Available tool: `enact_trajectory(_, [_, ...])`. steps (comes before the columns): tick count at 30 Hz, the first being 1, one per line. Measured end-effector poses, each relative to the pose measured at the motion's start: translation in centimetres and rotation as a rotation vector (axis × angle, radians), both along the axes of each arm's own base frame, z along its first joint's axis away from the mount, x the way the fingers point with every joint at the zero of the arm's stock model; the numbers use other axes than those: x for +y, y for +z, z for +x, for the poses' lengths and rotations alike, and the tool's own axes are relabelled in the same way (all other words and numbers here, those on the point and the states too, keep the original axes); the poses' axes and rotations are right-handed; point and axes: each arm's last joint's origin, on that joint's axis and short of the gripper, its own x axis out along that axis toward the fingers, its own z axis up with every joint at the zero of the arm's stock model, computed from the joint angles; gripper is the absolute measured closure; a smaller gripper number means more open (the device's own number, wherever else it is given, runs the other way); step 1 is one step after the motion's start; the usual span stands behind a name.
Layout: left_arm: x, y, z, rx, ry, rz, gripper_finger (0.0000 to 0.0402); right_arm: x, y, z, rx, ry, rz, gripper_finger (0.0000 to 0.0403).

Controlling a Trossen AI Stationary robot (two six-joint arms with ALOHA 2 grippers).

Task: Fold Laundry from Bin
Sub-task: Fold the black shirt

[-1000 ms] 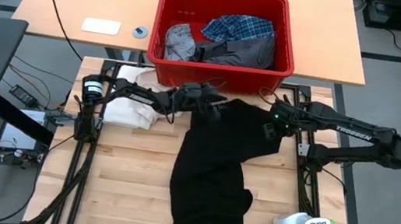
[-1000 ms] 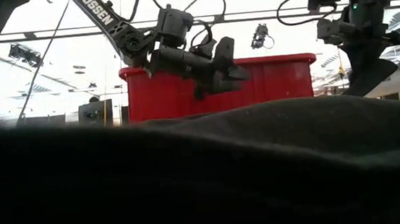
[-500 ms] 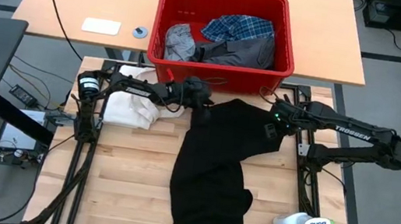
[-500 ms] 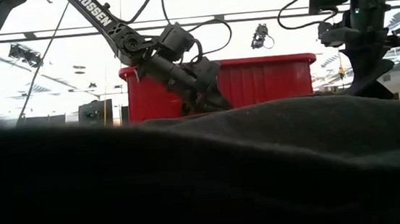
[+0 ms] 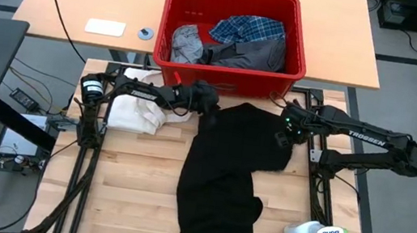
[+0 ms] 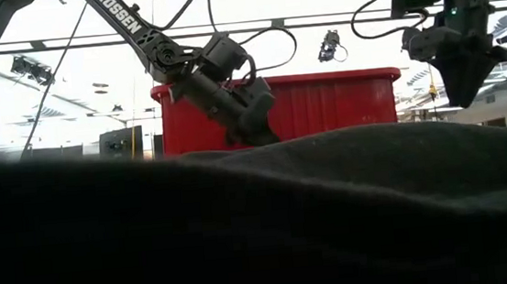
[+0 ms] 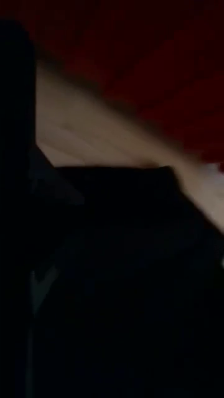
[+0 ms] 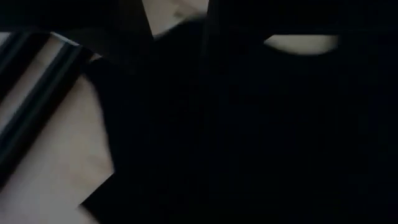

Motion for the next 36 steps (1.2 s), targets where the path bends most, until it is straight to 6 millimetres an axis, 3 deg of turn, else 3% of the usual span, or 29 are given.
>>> enact_trajectory(3, [-0.2, -0.6, -0.4, 0.066, -0.008, -0.022, 0.0389, 0.2, 0.0, 0.0, -0.010, -0.003, 0.050, 0.0262])
enact_trajectory(7, [-0.2, -0.1, -0.8, 0.065, -0.040, -0.103, 0.0395, 0.4, -0.1, -0.3, 0.017, 0.014, 0.073, 0.0262])
enact_trajectory(11, [-0.8, 2.3, -1.8, 0.067, -0.060, -0.080, 0.0399, 0.5, 0.3, 0.0, -0.059, 0.075, 0.036, 0.0262])
enact_trajectory(17, [-1.7, 6.4, -3.5, 0.008, -0.072, -0.066, 0.0400, 0.3, 1.0, 2.6, -0.292, 0.190, -0.037, 0.0263])
enact_trajectory(24, [-3.9, 9.7, -4.3, -0.077, -0.101, -0.055, 0.0401, -0.9, -1.6, 5.5, -0.381, 0.318, -0.171, 0.0263])
enact_trajectory(27, [-4.5, 9.8, -5.0, -0.003, -0.013, -0.011, 0.0401, -1.7, -2.5, 6.6, -0.427, 0.336, -0.228, 0.0263])
enact_trajectory(33, [-5.0, 8.9, -6.0, 0.175, 0.324, 0.122, 0.0401, -2.6, -3.4, 8.7, -0.537, 0.340, -0.210, 0.0263])
enact_trajectory(36, [-5.6, 9.0, -5.9, 0.182, 0.367, 0.169, 0.0401, -2.9, -4.2, 9.3, -0.525, 0.338, -0.206, 0.0263])
